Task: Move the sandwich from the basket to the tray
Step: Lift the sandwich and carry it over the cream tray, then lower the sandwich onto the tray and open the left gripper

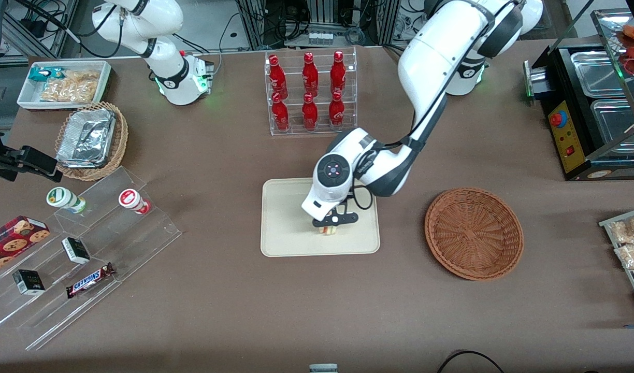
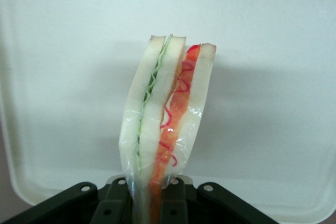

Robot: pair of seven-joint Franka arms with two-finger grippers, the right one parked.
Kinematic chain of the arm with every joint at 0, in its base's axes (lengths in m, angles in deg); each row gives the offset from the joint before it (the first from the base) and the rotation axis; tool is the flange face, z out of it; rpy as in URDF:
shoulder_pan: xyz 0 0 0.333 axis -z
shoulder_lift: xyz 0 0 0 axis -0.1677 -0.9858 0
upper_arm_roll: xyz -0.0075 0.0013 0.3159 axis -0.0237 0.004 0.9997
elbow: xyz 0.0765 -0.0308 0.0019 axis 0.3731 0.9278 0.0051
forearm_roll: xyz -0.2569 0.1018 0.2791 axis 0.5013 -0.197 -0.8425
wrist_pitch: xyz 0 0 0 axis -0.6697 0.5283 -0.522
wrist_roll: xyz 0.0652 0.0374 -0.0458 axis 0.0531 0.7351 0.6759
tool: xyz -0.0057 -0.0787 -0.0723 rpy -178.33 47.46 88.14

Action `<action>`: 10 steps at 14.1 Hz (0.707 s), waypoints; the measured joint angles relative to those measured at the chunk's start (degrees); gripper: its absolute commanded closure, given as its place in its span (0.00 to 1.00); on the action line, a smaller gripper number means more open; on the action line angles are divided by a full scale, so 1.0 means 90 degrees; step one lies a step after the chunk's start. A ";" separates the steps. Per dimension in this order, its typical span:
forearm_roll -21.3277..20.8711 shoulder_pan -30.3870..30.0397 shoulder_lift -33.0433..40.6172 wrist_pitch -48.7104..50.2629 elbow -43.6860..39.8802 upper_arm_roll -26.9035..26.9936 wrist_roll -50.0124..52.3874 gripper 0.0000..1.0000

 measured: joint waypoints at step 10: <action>-0.0513 0.0019 0.0078 0.0006 -0.0540 0.0175 0.0038 0.00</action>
